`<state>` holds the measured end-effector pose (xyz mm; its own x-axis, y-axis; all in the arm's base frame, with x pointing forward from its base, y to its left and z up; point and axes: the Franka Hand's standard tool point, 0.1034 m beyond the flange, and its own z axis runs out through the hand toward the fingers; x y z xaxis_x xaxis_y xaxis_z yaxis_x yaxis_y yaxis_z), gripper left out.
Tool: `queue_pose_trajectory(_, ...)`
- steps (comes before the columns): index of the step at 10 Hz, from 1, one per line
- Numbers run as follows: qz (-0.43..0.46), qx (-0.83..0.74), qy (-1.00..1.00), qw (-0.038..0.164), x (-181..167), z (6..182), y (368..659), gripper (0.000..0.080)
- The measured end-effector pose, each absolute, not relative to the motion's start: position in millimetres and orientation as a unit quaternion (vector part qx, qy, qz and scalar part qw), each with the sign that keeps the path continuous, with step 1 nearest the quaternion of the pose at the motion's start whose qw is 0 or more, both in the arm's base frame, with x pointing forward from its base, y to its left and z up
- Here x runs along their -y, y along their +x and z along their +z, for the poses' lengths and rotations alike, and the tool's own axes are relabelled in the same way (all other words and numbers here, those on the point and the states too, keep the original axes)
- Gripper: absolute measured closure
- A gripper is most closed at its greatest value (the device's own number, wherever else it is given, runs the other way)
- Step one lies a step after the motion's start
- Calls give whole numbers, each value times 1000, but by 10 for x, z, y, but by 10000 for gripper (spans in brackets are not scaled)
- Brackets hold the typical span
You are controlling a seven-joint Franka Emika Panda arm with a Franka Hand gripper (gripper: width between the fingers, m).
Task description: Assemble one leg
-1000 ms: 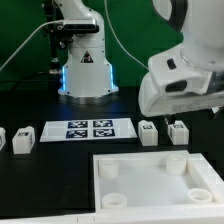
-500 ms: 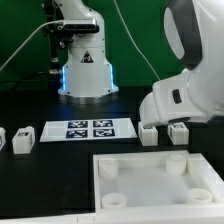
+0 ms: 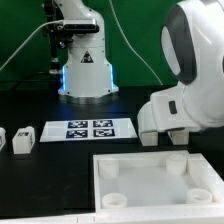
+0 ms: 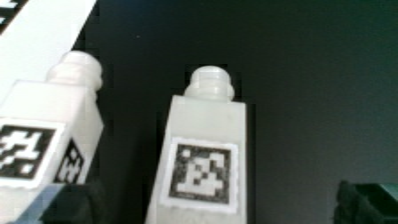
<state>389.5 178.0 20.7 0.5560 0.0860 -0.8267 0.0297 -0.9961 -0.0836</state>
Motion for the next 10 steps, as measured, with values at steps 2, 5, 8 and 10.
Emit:
queue_pose_trajectory(2, 477, 32, -878, 29, -1768, 149, 3838, 150)
queue_pose_trajectory(5, 481, 34, -875, 29, -1780, 110, 3800, 150)
queue_pose_trajectory(8, 481, 34, -875, 29, -1779, 110, 3800, 416)
queue_pose_trajectory(10, 481, 34, -875, 29, -1779, 110, 3799, 508)
